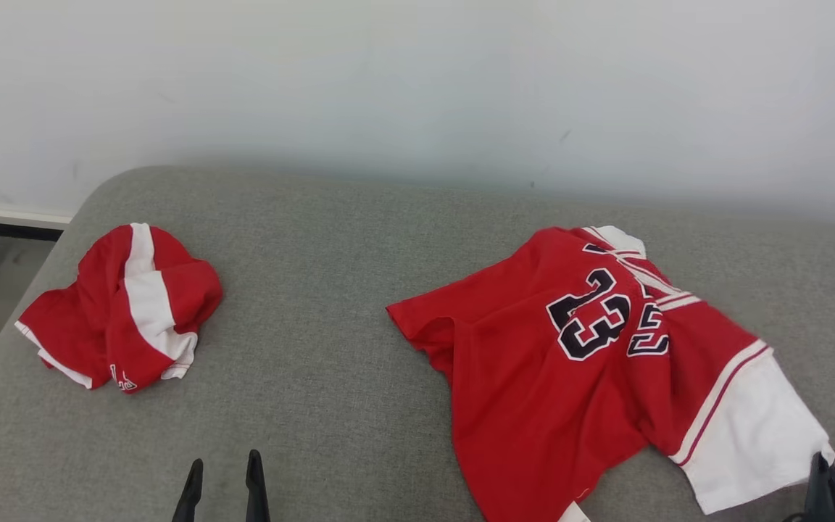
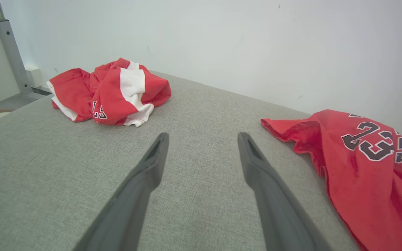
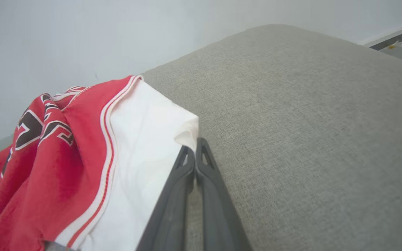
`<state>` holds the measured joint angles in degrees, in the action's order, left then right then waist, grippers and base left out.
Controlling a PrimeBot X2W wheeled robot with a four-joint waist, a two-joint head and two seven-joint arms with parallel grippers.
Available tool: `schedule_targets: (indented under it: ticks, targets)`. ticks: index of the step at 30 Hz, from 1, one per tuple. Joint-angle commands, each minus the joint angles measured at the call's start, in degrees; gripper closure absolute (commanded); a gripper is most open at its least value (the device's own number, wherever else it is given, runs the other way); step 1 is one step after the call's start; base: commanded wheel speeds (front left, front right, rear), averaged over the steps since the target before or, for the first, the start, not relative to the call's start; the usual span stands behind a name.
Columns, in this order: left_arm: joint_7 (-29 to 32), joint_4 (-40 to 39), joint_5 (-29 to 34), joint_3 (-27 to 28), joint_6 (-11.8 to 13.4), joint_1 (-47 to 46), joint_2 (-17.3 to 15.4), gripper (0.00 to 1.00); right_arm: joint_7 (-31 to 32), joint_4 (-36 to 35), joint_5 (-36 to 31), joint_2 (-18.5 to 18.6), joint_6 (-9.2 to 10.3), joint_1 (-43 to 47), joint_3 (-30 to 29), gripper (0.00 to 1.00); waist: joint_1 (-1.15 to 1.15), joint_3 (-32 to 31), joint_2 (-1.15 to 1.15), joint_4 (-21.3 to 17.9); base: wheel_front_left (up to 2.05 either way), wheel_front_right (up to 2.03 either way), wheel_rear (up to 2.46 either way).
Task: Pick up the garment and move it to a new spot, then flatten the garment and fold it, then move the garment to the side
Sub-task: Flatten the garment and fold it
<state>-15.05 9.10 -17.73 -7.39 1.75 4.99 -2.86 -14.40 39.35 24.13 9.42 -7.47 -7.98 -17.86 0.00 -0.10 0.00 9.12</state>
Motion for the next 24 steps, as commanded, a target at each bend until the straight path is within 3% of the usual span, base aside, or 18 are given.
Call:
schedule_targets:
  ticks: [1, 5, 9, 10, 11, 17, 24]
  targets:
    - [-0.2, 0.1, 0.0, 0.0, 0.0, 0.9, 0.0, 0.00, 0.1, -0.4, 0.3, -0.1, -0.06, 0.7, 0.2, 1.00, 0.00, -0.3, 0.00, -0.8, 0.00, 0.00, 0.00]
    - [-0.2, 0.2, 0.3, -0.3, -0.4, 0.4, -0.1, 0.00, 2.7, -6.1, 6.8, -0.9, -0.06, 5.4, 0.2, 1.00, 0.00, -0.3, 0.00, -1.7, 0.00, 0.00, 0.00]
    - [-0.2, 0.1, 0.2, 0.0, -0.4, 0.0, -0.1, 0.00, 6.4, -10.4, 9.1, -1.3, -0.06, 9.6, 1.1, 1.00, 0.00, 0.1, 0.00, -2.6, 0.00, 0.00, 0.00]
    - [-0.2, 0.1, 0.3, -0.1, -0.5, -0.1, 0.0, 0.00, 6.7, -10.8, 7.5, -0.6, -0.06, 10.4, 1.5, 0.54, 0.00, 0.2, 0.00, -2.7, 0.00, 0.00, 0.00]
    - [-0.2, 0.3, 0.3, -0.2, -0.7, -0.2, 0.0, 0.00, 5.9, -11.2, 5.5, 0.2, -0.06, 11.0, 2.1, 0.00, 0.00, 0.2, 0.00, -2.8, 0.00, 0.00, 0.00]
    - [-0.2, 0.6, 0.5, 0.0, -0.7, 0.7, 0.0, 0.00, 0.5, -11.9, -3.4, -0.8, -0.06, 11.6, 1.1, 0.00, 0.00, -0.5, 0.00, -3.4, 0.00, 0.00, 0.00]
    - [-0.2, 0.4, 1.0, 0.2, -1.1, 0.9, -0.1, 0.00, -0.8, -16.5, -10.1, -2.8, -0.06, 11.3, 0.6, 0.00, 0.00, -1.1, 0.00, -3.9, 0.00, 0.00, 0.00]
